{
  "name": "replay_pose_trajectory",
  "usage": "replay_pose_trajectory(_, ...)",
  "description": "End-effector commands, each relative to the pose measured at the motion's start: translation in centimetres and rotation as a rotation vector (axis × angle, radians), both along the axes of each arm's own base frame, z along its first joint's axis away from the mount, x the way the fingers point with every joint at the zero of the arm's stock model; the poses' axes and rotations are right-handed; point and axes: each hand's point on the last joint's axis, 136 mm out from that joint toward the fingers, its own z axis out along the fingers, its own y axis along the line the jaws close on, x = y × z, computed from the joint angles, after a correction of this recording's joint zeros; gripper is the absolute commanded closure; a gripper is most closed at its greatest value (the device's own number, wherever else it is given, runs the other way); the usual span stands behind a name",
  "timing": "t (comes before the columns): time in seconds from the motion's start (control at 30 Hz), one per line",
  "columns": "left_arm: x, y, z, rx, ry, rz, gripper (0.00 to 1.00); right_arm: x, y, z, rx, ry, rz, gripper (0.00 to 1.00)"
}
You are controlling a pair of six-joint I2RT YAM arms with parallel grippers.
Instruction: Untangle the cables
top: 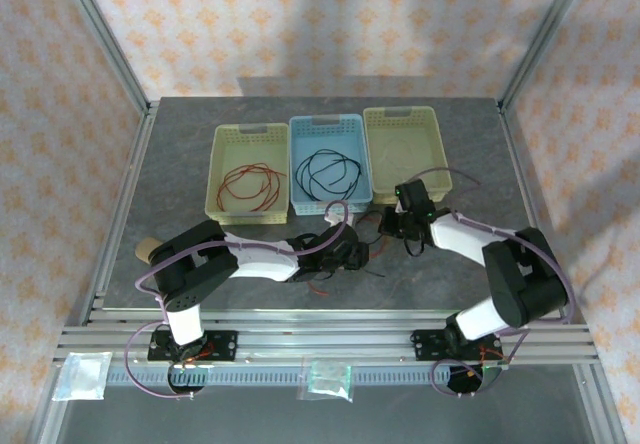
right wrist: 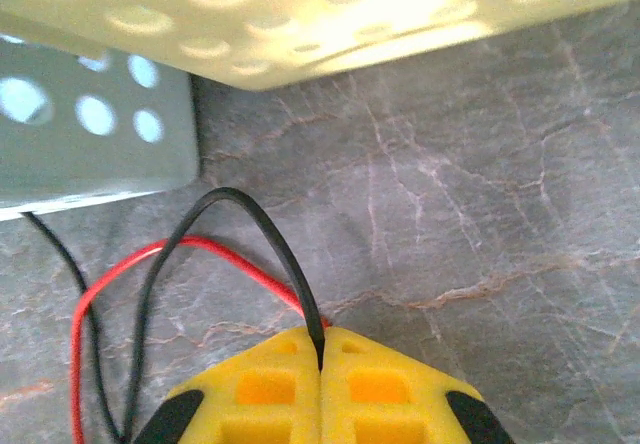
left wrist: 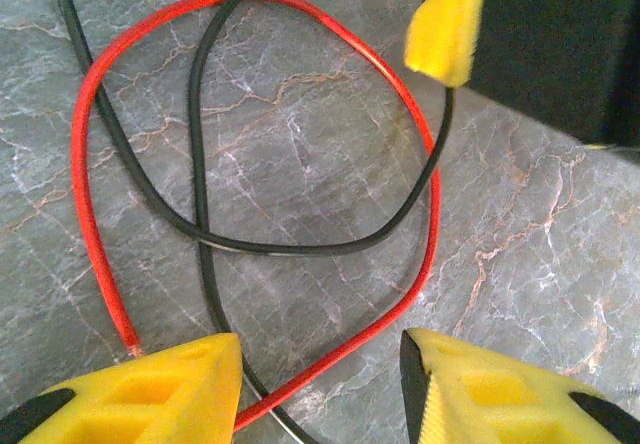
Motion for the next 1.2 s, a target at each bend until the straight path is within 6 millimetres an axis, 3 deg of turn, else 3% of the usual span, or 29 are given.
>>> replay_pose_trajectory(0.0, -0.1, 0.7, -1.1, 0.028, 0.006, 0.024, 0.53, 0.6, -1.2, 2.3, -0.046, -0.073, -0.036, 0.98)
replay_pose_trajectory(0.33, -0.1, 0.9, -1.5, 0.039, 0.017, 0.028, 0.54, 0.1, -4.0, 8.0, -0.161, -0.187, -0.078, 1.00)
replay_pose_trajectory(0.67, -0.4, 1.0, -2.3, 0.049, 0.035, 0.022, 0.54, 0.0, -4.4, 19.6, -0.073, -0.473, -0.102, 1.00)
replay_pose_trajectory(1.17, -0.6, 1.2, -2.9, 0.051, 0.048, 0.028, 0.54, -1.0, -4.9, 32.4, 0.059, -0.765, -0.150, 1.00)
